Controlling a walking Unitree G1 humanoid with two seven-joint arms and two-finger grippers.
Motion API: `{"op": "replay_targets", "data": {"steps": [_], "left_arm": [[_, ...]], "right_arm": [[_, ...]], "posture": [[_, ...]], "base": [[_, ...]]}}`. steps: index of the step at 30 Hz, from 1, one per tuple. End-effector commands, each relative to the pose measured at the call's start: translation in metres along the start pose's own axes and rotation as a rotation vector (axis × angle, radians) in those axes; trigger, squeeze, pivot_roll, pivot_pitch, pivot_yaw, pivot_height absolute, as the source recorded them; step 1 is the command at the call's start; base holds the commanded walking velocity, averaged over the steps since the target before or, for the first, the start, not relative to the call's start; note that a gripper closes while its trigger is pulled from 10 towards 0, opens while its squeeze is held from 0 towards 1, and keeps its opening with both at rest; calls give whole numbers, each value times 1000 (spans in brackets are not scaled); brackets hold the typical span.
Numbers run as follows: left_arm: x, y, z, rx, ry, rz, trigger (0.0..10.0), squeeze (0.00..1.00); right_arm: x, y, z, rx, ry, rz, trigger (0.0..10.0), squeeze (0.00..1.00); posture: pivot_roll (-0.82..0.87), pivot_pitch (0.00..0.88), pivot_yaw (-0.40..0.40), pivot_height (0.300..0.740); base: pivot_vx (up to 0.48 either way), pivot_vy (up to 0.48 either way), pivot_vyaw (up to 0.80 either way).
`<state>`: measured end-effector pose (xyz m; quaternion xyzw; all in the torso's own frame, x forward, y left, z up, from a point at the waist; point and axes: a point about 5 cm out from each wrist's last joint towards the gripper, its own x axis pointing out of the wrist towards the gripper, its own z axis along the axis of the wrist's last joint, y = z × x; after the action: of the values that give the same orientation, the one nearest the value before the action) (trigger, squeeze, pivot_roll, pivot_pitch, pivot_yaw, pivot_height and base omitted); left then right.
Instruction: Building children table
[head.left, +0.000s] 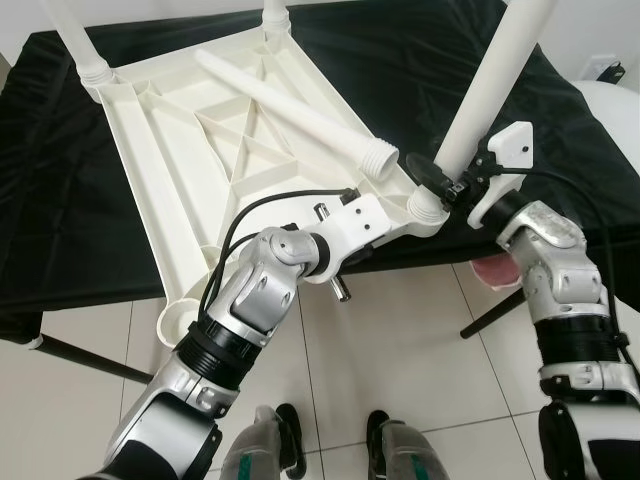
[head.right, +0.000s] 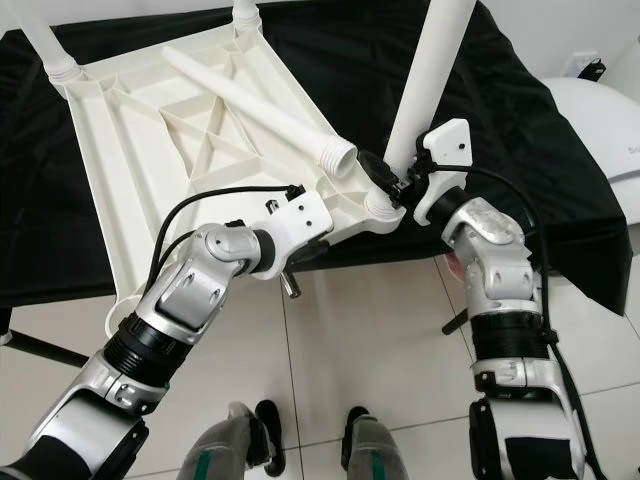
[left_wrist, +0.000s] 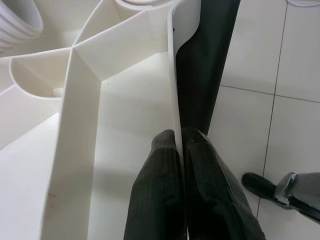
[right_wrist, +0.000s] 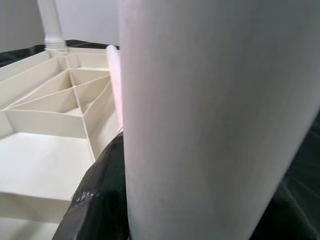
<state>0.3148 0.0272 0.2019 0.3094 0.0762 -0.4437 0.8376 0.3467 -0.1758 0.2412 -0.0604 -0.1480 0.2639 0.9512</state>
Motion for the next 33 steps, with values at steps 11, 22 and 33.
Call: {"op": "replay_targets", "data": {"steps": [11,22,33], "left_arm": [[-2,7,7,30,-18,88,10000,0],[-2,6,7,28,-19,86,10000,0],[-2,5,8,29,-20,84,10000,0]], "right_arm": [[4,16,11,89,-66,-190,10000,0],[12,36,9,149,-44,-362,10000,0],[19,54,4,118,9,-574,10000,0]], "posture": [[-148,205,35,740],[-148,206,34,740],[-141,197,28,740]], "base": [[0,0,0],[0,0,0],[0,0,0]]}}
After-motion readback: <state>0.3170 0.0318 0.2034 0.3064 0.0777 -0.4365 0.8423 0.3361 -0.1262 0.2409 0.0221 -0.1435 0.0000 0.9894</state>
